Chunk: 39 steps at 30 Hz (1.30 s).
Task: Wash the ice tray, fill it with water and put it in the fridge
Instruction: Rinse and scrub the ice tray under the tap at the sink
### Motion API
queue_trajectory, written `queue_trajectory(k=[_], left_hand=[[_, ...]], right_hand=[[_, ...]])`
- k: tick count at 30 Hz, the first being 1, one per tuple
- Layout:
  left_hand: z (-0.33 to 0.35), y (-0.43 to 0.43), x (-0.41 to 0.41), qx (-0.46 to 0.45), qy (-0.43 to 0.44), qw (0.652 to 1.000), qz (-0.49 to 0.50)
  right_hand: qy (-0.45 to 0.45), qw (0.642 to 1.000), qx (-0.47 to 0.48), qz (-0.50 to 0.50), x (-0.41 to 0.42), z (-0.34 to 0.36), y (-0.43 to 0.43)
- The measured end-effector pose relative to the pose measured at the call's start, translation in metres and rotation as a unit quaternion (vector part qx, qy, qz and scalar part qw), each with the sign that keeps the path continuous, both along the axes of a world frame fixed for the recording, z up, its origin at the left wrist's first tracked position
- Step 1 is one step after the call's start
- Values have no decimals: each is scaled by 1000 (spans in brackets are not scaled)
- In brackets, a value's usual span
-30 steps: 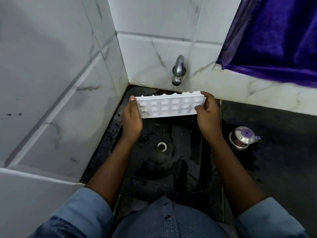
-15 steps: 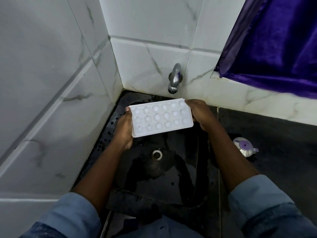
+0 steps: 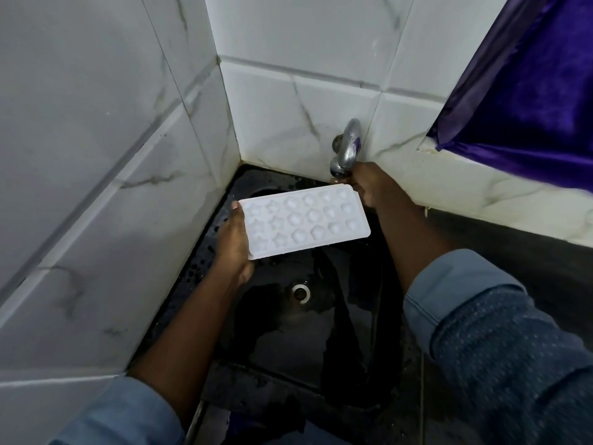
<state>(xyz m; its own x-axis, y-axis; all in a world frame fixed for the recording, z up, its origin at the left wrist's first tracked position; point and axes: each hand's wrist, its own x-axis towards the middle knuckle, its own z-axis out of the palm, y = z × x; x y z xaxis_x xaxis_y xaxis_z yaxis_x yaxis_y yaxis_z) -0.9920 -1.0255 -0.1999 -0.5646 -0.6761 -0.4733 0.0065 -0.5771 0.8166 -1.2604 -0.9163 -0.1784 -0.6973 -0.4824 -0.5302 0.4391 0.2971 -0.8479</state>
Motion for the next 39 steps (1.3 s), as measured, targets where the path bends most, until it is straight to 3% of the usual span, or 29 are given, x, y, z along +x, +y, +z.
queue_trajectory(k=[6,13,22,27,33,39], left_hand=[[1,-6,0,12,-2,1000,20],[2,-2,0,19,2,1000,20],[6,-1,3,17,11,1000,14],[5,0,4,17,9,1000,21],[2,1,4,7,4,1000,24],[-1,1,4,7,3,1000,20]], right_hand=[[81,995,49,-32,-3,2,-6],[107,992,55,-41,-5,3,-8],[152,985,86,-5,-7,5,-9],[209,968,129,52,-13,3,-12],[267,946,177,47,-13,3,-6],[173,979,107,-7,-3,8,7]])
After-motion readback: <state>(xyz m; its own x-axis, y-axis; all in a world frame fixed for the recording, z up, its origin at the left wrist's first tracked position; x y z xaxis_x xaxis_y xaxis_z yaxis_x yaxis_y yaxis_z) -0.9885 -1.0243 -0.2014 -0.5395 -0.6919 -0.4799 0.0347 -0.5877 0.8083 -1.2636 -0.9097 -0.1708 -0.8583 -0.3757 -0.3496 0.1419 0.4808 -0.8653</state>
